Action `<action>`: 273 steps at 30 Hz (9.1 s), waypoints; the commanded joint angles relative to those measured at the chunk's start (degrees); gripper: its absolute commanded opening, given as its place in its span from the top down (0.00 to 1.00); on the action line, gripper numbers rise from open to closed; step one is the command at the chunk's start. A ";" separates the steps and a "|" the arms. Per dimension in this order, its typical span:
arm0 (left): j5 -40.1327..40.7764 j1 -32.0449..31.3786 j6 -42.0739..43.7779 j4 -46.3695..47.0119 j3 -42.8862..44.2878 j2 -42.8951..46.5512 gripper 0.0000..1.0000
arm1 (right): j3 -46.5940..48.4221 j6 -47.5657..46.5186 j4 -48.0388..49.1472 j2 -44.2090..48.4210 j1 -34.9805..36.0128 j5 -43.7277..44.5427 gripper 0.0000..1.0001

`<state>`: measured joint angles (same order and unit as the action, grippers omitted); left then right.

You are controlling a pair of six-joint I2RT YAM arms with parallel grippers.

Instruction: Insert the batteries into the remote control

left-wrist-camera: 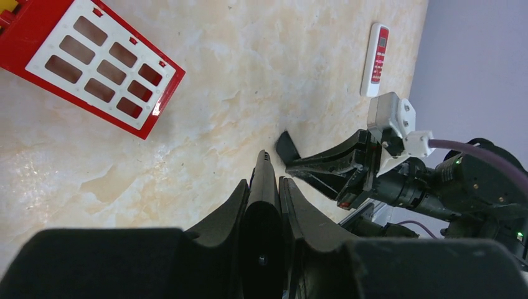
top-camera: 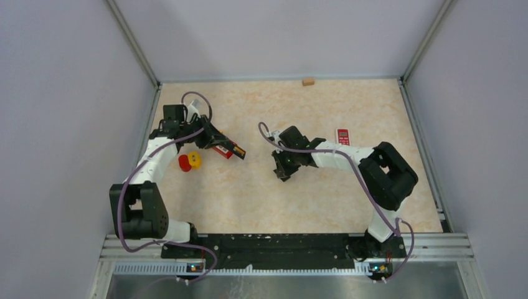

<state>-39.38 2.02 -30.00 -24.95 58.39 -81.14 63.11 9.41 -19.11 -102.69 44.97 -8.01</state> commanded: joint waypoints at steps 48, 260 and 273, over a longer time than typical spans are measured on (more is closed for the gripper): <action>1.73 5.25 0.21 0.19 0.68 2.84 1.00 | -13.16 -33.78 21.42 11.92 14.32 -5.24 0.52; 11.51 8.52 -2.52 2.71 -4.25 11.40 1.00 | 1.53 -15.96 11.97 -1.94 18.22 0.16 0.25; 11.14 8.69 -2.48 2.77 -4.06 10.98 1.00 | 4.26 -20.48 7.85 -6.29 19.98 1.05 0.40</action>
<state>-27.62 10.15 -32.86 -24.40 54.17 -71.11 64.47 -9.45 -9.47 -107.20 64.12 -8.05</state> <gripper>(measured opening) 0.233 0.620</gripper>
